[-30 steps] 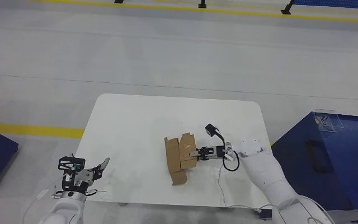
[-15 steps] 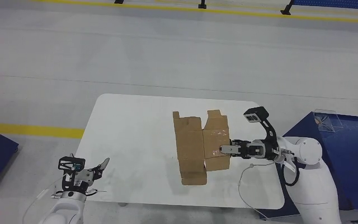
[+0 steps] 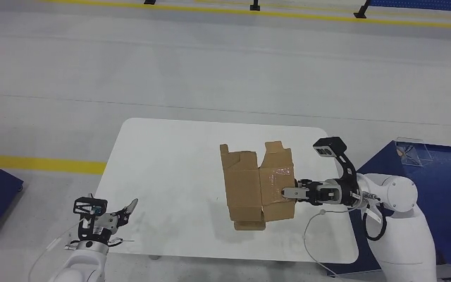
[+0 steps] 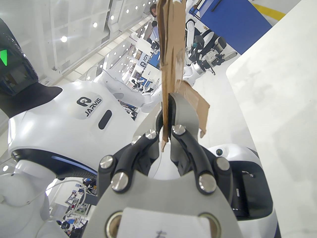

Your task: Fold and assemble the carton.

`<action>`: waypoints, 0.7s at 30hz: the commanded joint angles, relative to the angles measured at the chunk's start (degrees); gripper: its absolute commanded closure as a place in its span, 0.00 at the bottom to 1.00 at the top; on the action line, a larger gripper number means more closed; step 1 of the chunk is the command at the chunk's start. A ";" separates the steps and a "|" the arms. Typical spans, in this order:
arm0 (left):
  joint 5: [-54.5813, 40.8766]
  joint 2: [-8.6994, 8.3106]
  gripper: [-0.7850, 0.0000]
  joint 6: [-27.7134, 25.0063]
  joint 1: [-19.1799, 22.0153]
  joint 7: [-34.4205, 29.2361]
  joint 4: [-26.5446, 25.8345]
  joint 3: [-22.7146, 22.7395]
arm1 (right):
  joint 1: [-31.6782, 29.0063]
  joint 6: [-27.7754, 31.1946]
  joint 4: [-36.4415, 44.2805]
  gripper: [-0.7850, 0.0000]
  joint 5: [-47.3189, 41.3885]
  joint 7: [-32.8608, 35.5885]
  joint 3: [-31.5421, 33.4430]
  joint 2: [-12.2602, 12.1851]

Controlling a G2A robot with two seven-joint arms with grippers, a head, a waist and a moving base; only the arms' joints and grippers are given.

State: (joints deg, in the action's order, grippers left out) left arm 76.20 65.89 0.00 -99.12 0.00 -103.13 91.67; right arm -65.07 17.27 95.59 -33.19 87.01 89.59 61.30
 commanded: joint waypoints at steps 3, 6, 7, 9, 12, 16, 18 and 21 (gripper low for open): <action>0.00 0.00 0.00 0.00 0.00 0.00 0.00 0.00 | 0.00 0.00 0.00 1.00 0.00 0.00 0.00 0.00; 0.00 0.00 0.00 0.00 0.00 0.00 0.00 0.00 | 0.00 0.00 0.00 1.00 0.00 0.00 0.00 0.00; 0.00 0.00 0.00 0.00 0.00 0.00 0.00 0.00 | 0.00 0.00 0.00 1.00 0.00 0.00 0.00 0.00; 0.00 0.00 0.00 0.00 0.00 0.00 0.00 0.00 | 0.00 0.00 0.00 1.00 0.00 0.00 0.00 0.00; 0.00 0.00 0.00 0.00 0.00 0.00 0.00 0.00 | 0.00 0.00 0.00 1.00 0.00 0.00 0.00 0.00; 0.00 0.00 0.00 0.00 0.00 0.00 0.00 0.00 | 0.00 0.00 0.00 1.00 0.00 0.00 0.00 0.00; 0.00 0.00 0.00 0.00 0.00 0.00 0.00 0.00 | 0.00 0.00 0.00 1.00 0.00 0.00 0.00 0.00; 0.00 0.00 0.00 0.00 0.00 0.00 0.00 0.00 | -0.49 -0.44 0.05 1.00 -1.66 -1.44 -0.29 0.11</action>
State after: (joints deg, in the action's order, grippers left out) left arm 76.20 65.89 0.00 -99.12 0.00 -103.13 91.67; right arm -65.14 17.22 95.62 -33.28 86.92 89.54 61.32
